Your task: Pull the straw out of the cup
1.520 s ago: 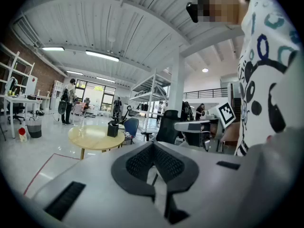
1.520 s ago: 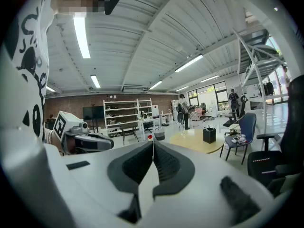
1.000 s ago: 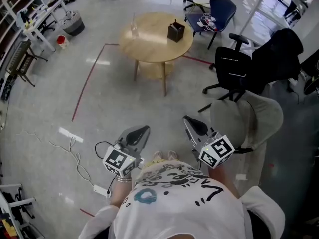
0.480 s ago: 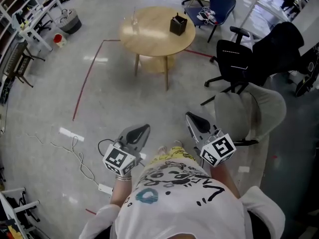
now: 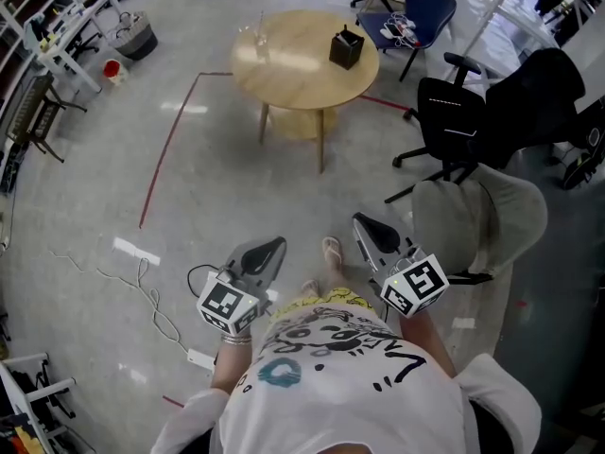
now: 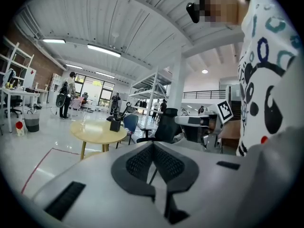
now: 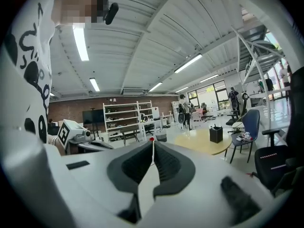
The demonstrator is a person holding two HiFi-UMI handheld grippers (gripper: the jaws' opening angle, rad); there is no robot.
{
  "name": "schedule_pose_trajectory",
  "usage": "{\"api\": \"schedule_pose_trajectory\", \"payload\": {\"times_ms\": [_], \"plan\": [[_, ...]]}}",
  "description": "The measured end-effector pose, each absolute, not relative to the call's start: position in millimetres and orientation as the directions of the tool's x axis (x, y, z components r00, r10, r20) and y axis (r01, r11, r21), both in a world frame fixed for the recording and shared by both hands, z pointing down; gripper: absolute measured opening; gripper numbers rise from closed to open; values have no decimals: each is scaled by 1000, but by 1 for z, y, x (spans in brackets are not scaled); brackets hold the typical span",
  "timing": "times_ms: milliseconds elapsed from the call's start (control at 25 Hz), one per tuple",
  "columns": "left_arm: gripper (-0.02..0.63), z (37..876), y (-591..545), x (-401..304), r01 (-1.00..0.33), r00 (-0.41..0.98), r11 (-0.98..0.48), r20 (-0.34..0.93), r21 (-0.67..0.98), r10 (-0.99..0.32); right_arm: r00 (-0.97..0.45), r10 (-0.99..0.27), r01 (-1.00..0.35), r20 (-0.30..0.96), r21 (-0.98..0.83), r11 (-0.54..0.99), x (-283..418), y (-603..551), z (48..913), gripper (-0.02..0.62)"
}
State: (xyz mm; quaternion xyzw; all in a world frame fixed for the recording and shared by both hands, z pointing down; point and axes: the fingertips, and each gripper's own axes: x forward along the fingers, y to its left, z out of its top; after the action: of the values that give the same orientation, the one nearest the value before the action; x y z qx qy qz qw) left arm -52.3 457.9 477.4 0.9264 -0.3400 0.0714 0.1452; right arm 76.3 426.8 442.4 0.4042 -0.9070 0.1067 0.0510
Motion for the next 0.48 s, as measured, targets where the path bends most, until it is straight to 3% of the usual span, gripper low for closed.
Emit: {"api": "schedule_pose_trajectory", "payload": {"times_ms": [480], "plan": [[15,470,382,-31,-668,744,-714,225,210,-629,-682,-708,-731,185,-138,668,95,348,437,28]]}}
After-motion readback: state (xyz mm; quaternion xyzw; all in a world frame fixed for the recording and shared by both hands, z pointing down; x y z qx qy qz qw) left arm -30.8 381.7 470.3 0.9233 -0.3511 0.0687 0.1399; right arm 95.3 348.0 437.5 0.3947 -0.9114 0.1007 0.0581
